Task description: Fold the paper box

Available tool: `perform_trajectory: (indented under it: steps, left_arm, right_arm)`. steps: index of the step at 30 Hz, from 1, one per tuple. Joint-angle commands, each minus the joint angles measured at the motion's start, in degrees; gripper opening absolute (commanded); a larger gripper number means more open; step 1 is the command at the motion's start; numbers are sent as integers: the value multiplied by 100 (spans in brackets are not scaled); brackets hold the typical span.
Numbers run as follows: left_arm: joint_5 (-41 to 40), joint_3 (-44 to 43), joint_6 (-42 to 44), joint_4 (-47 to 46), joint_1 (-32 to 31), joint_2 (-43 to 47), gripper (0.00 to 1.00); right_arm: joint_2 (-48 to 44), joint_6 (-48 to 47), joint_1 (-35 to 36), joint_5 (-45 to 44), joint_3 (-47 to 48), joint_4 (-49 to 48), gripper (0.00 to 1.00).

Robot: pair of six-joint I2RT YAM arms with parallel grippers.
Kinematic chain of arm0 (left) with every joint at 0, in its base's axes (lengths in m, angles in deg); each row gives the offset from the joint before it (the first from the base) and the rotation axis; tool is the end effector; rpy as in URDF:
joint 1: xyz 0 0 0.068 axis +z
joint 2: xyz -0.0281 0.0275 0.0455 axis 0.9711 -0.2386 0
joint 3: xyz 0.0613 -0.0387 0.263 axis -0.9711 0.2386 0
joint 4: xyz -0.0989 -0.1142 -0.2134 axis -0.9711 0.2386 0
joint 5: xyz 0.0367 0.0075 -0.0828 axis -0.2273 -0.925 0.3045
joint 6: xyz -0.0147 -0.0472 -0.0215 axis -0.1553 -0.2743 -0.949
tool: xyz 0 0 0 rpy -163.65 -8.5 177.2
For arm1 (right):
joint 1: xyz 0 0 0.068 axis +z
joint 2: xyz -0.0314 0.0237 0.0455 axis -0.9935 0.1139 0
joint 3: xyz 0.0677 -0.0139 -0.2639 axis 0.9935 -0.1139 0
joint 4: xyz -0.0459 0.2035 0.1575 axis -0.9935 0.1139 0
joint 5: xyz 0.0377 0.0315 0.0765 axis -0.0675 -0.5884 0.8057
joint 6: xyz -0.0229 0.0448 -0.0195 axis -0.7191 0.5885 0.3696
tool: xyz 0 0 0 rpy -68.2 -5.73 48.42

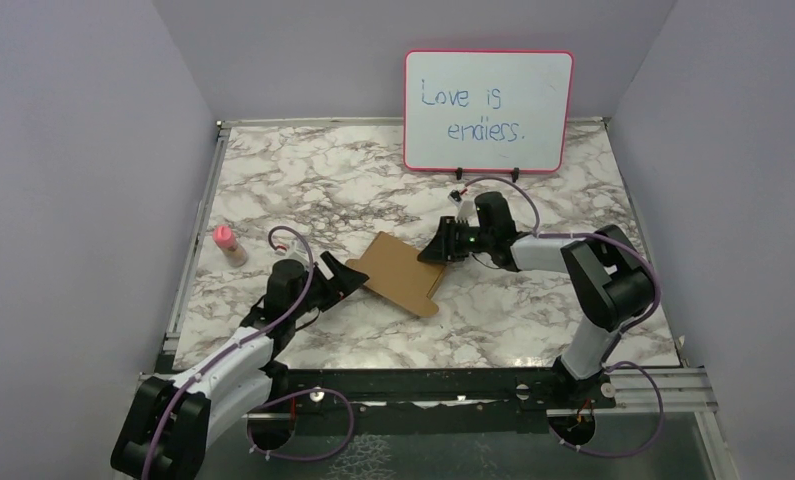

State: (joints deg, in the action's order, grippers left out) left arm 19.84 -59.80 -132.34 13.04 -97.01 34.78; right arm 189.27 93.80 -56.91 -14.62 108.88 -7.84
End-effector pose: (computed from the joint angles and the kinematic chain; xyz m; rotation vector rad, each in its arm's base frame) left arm 0.1574 -0.0697 0.1516 -0.4781 2.1408 -1.0650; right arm 0.2941 0.1708 0.1445 -0.3682 2.3023 1.2106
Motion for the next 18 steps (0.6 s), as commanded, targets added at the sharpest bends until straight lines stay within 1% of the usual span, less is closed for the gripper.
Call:
perform_trajectory:
  steps: [1,9,18]
  left_arm:
    - [-63,-79,-198,-327,-146,-210,81]
    - [-328,-138,-581,-877,-426,-513,85]
    - [-730,-205,-909,-1215,-735,-707,88]
  right_arm:
    - [276,195,-23,225,-186,-80,34]
    - [656,774,-327,837,-404,-709,30]
    - [930,1168,-597,1139,-549,-1154,25]
